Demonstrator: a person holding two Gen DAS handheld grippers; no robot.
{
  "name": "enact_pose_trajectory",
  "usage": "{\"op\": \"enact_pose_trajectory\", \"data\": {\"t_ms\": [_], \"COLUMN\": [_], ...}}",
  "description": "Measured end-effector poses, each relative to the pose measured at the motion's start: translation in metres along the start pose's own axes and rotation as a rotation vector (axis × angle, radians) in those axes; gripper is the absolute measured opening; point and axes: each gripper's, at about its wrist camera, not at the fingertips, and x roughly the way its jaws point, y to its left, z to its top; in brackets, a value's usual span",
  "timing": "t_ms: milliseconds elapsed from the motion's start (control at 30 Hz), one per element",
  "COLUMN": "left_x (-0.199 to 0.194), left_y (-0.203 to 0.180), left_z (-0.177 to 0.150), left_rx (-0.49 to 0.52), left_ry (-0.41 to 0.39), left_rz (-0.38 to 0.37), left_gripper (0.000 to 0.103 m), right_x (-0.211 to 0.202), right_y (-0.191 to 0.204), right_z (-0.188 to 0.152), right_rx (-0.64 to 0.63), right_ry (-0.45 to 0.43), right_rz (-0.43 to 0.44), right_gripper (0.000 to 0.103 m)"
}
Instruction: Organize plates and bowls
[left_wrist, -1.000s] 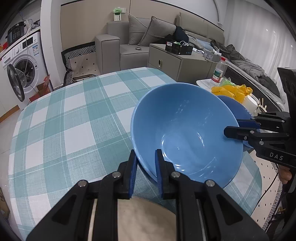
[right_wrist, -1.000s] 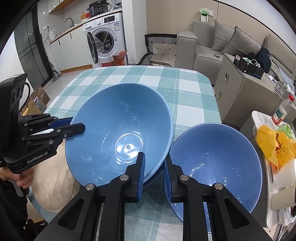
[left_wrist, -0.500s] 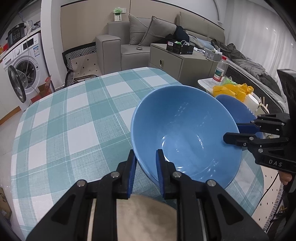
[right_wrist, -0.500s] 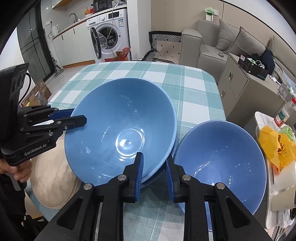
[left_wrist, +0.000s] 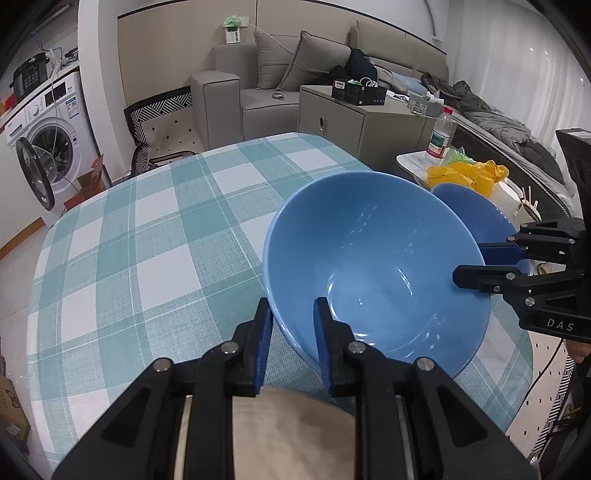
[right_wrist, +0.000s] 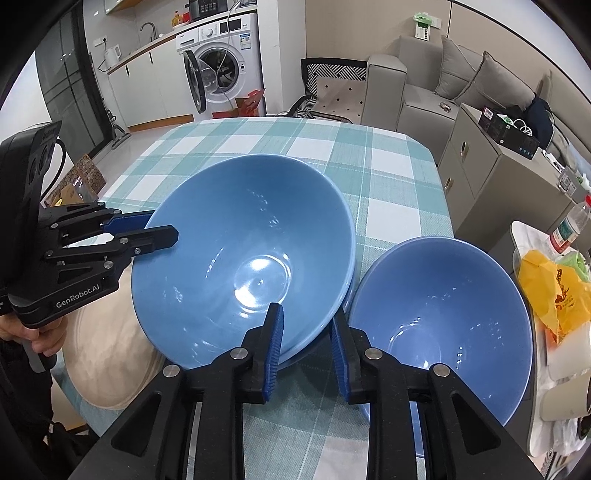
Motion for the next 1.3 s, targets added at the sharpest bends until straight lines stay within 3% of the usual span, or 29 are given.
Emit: {"op": "enact_pose_trajectory", "data": {"t_ms": [267, 400, 500, 600, 667, 733, 867, 933, 1000, 1067, 1133, 1200, 1300], "left_x": [0.000, -0.003, -0.006, -0.008, -0.009, -0.011, -0.017, -0.020, -0.023, -0.026, -0.027, -0.028, -0.028], "left_y": [-0.002, -0.005, -0.007, -0.007, -0.007, -0.008, -0.012, -0.014, -0.017, -0.019, -0.023, -0.025, -0.030], "left_z": [0.001, 0.003, 0.004, 0.004, 0.005, 0.007, 0.011, 0.013, 0.016, 0.018, 0.021, 0.024, 0.030], "left_rx": [0.007, 0.024, 0.030, 0.029, 0.029, 0.025, 0.032, 0.037, 0.034, 0.033, 0.044, 0.047, 0.050], "left_ry": [-0.003, -0.012, -0.023, -0.024, -0.028, -0.035, -0.048, -0.055, -0.064, -0.079, -0.083, -0.090, -0.096], "left_rz": [0.012, 0.015, 0.009, 0.020, 0.020, 0.017, 0.016, 0.010, 0.003, -0.005, -0.023, -0.042, -0.068], "left_gripper": [0.023, 0.034, 0.036, 0.046, 0.047, 0.048, 0.054, 0.061, 0.084, 0.088, 0.089, 0.100, 0.103], "right_x": [-0.004, -0.008, -0.014, -0.021, -0.024, -0.026, -0.031, -0.035, -0.039, -0.045, -0.051, -0.057, -0.062], "right_y": [0.001, 0.000, -0.001, -0.006, -0.010, -0.013, -0.014, -0.014, -0.015, -0.018, -0.025, -0.033, -0.043], "right_z": [-0.002, -0.004, -0.006, -0.007, -0.008, -0.010, -0.012, -0.012, -0.012, -0.014, -0.016, -0.019, -0.022], "right_rx": [-0.004, -0.010, -0.009, 0.003, 0.013, 0.019, 0.040, 0.044, 0.056, 0.082, 0.119, 0.185, 0.267], "right_ry": [-0.010, -0.014, -0.031, -0.046, -0.053, -0.060, -0.087, -0.106, -0.125, -0.155, -0.184, -0.215, -0.247], "right_rz": [0.001, 0.003, -0.004, -0.002, 0.005, 0.006, 0.032, 0.041, 0.028, 0.012, 0.009, -0.008, -0.040], "right_gripper": [0.030, 0.032, 0.033, 0.041, 0.049, 0.052, 0.082, 0.085, 0.089, 0.097, 0.099, 0.100, 0.101]}}
